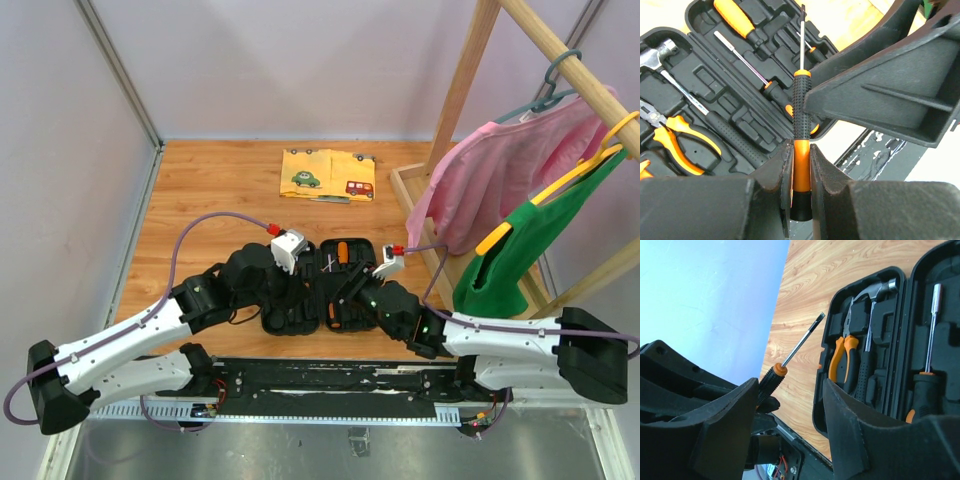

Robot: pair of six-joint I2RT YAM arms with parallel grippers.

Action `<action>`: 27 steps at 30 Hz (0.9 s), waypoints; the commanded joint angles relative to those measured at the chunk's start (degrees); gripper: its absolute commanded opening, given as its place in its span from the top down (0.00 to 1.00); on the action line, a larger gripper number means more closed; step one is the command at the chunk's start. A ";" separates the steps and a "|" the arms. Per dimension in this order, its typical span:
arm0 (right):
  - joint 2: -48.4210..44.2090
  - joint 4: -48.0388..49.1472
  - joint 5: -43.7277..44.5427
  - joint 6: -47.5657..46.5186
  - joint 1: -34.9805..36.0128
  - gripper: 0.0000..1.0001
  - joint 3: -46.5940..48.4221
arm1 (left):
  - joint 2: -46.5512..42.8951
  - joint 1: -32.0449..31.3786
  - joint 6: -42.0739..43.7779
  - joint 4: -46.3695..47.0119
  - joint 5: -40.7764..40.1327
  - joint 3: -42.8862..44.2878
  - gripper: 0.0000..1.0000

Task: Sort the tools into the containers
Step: Pick up the screwdriver from the center of the board.

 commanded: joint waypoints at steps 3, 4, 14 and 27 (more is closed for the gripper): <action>4.53 6.65 0.14 10.48 0.94 0.49 2.61 | 0.35 0.45 0.21 0.24 0.26 0.57 1.00; 5.25 7.50 -0.07 11.32 0.93 0.51 2.73 | 0.50 0.45 0.24 0.20 0.25 0.57 1.00; 13.08 21.13 -5.44 17.20 0.84 0.75 2.54 | 1.36 0.45 0.29 0.17 0.49 0.65 1.00; 12.76 18.81 -3.13 11.25 0.83 1.00 2.28 | 1.91 0.45 0.16 -0.50 0.04 1.18 0.75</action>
